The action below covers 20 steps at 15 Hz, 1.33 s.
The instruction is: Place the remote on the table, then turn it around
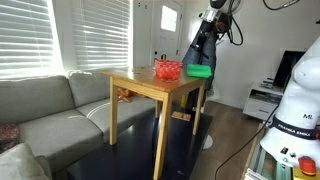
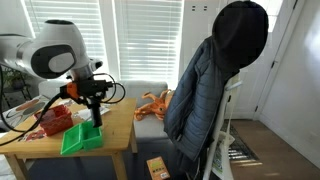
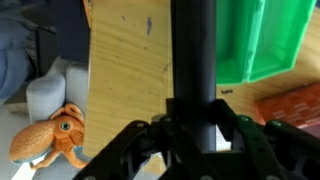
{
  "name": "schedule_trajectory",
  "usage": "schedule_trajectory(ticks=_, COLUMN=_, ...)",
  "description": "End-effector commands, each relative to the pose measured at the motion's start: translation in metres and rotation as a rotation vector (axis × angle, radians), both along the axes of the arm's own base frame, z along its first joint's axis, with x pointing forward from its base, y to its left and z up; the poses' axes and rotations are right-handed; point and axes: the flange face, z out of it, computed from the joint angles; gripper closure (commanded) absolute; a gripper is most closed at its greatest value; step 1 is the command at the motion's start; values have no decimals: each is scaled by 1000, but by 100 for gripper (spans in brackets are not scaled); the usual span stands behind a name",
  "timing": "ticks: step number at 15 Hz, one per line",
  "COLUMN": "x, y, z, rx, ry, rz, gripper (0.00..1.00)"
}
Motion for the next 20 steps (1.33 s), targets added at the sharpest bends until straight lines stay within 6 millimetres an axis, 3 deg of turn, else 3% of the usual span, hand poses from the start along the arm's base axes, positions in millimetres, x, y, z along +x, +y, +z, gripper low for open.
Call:
schedule_trajectory(ticks=1, x=-24, y=-13, z=-5, rx=-173, ry=90, rz=-24, gripper=82)
schedule_trajectory(ticks=6, x=-8, y=-25, z=-17, rx=-242, ry=163, rz=38, gripper=82)
schedule_trajectory(ticks=13, x=21, y=-48, z=-55, rx=-248, ry=191, rz=167, gripper=82)
schedule_trajectory(ticks=20, x=38, y=-69, z=-90, rx=-271, ry=255, rz=324, gripper=82)
